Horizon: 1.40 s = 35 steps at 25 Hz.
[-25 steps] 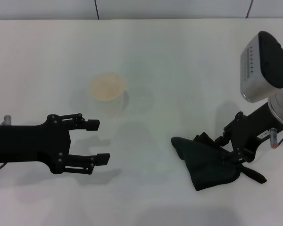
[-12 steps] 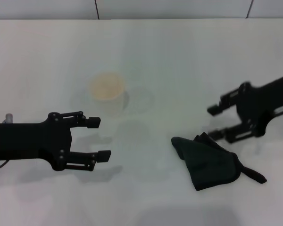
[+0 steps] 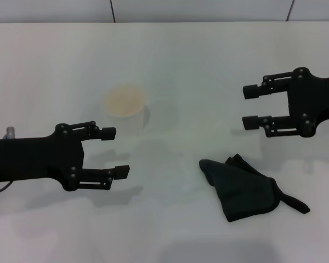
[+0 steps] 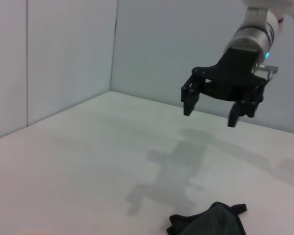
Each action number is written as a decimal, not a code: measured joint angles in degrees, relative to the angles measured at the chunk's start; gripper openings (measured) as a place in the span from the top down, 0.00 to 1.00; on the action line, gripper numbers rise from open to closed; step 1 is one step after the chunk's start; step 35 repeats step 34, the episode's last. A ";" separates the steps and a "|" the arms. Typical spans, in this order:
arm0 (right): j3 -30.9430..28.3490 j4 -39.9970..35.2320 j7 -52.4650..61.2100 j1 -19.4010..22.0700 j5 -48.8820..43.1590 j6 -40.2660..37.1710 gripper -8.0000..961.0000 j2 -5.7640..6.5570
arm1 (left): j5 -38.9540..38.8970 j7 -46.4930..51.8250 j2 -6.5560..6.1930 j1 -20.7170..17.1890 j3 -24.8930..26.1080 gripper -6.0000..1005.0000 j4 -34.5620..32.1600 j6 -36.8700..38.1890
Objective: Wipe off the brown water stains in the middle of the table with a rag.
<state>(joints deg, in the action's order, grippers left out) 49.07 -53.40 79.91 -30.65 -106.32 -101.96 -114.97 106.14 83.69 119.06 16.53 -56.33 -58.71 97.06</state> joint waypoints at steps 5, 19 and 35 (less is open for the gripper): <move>-0.75 6.05 -4.32 0.77 1.19 4.73 0.39 0.16 | -0.28 -0.82 0.03 -0.01 0.00 0.13 1.01 -0.56; -1.58 7.23 -6.27 3.31 1.87 6.36 0.39 0.11 | -2.43 -1.50 -0.15 -1.30 -0.01 0.13 0.73 -0.21; -1.61 7.80 -7.44 3.61 2.35 7.11 0.39 0.01 | -2.43 -1.11 -0.15 -1.50 0.51 0.14 1.05 -0.13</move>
